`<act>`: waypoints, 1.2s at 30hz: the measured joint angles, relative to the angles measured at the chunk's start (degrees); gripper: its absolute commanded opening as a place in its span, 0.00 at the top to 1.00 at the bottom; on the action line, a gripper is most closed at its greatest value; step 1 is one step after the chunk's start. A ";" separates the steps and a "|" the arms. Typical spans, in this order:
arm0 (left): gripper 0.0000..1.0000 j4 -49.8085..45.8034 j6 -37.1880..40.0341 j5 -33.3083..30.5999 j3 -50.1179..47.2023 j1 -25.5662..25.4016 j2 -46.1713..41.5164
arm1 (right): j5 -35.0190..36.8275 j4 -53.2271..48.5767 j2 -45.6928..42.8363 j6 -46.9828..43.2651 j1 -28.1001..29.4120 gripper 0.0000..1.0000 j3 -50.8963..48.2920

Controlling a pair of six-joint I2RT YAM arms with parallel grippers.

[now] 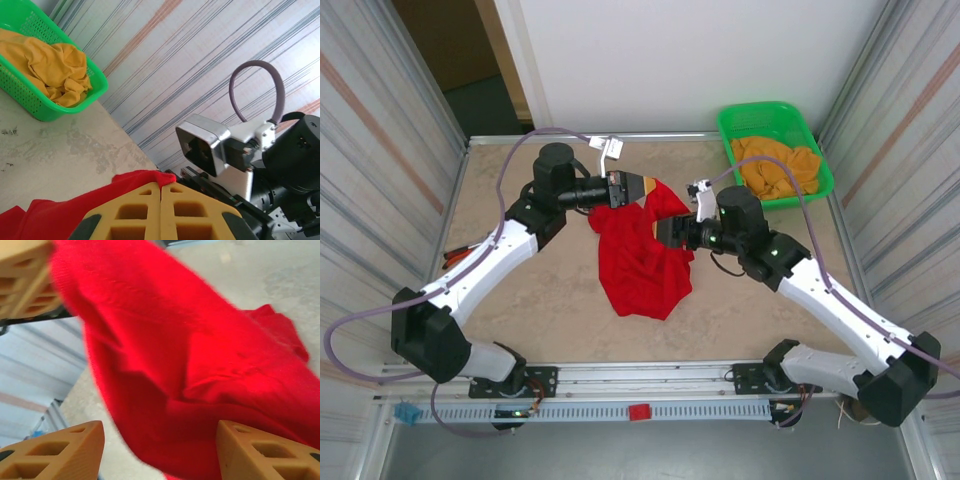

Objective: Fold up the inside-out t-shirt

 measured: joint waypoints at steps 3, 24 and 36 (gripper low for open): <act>1.00 0.48 -0.44 -0.22 -0.11 -0.17 -0.02 | 0.92 0.85 1.60 1.36 -1.75 0.63 0.00; 1.00 4.44 -2.80 -6.95 -5.62 1.01 -0.39 | -5.20 8.28 -18.93 -1.68 -7.28 0.26 -6.23; 1.00 3.93 -2.78 -4.92 -4.46 1.14 -0.42 | -13.07 5.25 -4.61 -4.79 -12.79 0.33 -0.42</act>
